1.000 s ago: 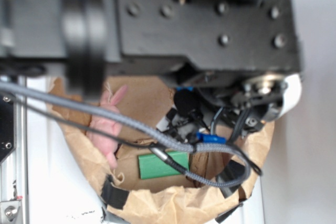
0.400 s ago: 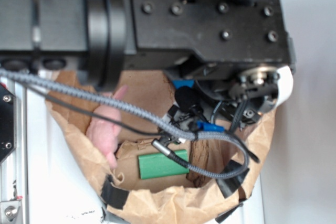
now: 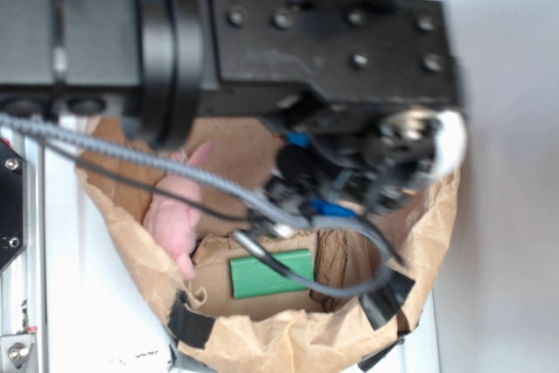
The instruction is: Grab the blue block.
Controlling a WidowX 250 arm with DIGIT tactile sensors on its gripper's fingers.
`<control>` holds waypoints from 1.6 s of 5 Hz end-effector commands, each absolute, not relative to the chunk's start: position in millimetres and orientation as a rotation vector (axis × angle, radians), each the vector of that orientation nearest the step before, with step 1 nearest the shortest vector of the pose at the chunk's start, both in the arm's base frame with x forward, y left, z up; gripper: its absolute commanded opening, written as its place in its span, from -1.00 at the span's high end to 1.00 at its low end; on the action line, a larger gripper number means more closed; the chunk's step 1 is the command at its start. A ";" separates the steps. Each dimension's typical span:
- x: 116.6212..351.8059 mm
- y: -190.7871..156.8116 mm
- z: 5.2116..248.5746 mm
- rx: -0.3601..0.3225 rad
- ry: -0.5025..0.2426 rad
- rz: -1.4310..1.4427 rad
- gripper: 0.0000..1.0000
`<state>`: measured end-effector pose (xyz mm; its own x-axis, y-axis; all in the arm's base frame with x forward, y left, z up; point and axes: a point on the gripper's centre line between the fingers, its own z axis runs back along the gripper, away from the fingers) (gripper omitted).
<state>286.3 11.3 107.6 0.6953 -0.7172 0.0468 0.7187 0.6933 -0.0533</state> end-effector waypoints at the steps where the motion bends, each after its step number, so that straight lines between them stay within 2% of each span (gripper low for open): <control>1: 282.4 28.3 98.9 -0.014 -0.135 -0.848 -1.00; 3: 323.3 24.3 65.5 0.059 -0.146 -0.802 -1.00; 4: 330.6 25.7 62.4 0.050 -0.138 -0.805 -1.00; 5: 336.4 28.8 46.9 0.041 -0.130 -0.843 -1.00; 7: 332.7 23.4 22.8 0.096 -0.129 -0.863 -1.00; 8: 332.1 24.1 23.4 0.092 -0.141 -0.847 1.00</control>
